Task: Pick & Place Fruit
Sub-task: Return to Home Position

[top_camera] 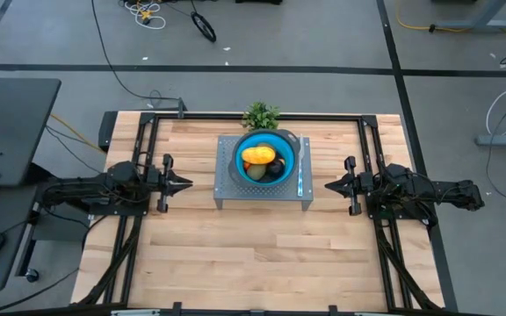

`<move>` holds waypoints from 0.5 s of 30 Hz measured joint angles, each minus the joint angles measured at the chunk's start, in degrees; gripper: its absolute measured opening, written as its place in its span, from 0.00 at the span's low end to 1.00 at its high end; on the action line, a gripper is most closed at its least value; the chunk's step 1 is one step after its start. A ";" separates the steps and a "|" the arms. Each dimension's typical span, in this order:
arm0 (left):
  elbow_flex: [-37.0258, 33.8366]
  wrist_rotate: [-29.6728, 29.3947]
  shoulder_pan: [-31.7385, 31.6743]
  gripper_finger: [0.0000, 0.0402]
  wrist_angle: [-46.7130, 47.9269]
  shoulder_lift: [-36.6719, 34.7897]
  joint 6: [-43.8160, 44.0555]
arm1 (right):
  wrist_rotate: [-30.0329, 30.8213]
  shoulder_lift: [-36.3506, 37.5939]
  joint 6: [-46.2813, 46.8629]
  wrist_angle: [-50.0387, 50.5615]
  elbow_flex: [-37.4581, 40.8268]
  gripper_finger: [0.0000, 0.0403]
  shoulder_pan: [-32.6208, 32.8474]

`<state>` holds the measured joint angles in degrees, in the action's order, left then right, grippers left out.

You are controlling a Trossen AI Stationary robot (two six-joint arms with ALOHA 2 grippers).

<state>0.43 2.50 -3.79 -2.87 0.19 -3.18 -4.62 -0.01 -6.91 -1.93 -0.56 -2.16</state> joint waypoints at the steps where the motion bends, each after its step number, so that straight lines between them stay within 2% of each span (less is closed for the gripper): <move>1: 0.00 -0.03 0.00 0.11 0.00 0.00 -0.67 | -0.01 0.00 0.01 0.00 0.00 0.01 -0.01; 15: -0.02 -0.14 0.00 0.12 -0.40 0.02 -8.85 | -0.01 -0.01 0.01 0.00 0.00 0.01 -0.02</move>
<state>0.40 2.37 -3.79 -3.27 0.21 -12.03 -4.62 -0.03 -6.90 -1.93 -0.56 -2.17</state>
